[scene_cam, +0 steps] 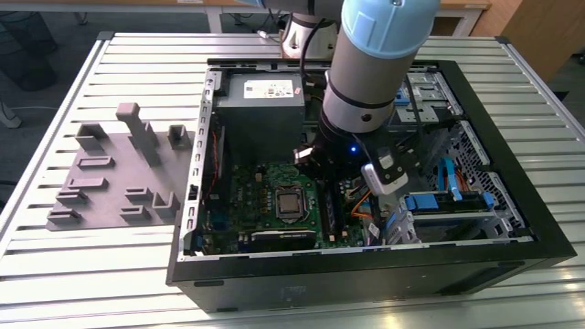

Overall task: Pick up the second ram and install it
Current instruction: 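Insert the second ram into the second slot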

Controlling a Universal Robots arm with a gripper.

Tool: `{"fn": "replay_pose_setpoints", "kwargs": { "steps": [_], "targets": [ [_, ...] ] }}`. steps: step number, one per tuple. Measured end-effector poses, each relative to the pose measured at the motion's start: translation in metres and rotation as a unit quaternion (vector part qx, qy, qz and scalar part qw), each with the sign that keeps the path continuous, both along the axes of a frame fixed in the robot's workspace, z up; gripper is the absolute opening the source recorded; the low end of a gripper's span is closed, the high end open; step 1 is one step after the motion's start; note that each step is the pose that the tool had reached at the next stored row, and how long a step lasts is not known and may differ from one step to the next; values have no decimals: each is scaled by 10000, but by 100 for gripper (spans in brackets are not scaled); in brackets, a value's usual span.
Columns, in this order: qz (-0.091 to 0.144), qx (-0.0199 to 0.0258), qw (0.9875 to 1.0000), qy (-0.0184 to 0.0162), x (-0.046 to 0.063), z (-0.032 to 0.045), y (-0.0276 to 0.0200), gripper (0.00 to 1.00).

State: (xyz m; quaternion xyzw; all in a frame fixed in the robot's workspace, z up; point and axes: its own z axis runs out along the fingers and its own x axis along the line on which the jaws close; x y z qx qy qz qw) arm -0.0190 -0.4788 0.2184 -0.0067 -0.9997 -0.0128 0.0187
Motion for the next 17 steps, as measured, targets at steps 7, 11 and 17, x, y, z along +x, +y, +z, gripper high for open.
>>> {"fn": "replay_pose_setpoints", "kwargs": {
  "steps": [7, 11, 17],
  "targets": [
    [-16, 1, 10000, -1, 13, -4, -21, 14],
    [-15, 0, 10000, 0, 14, -16, -22, 14],
    [-16, 0, 10000, 0, 14, -34, -22, 14]
  ]
}}
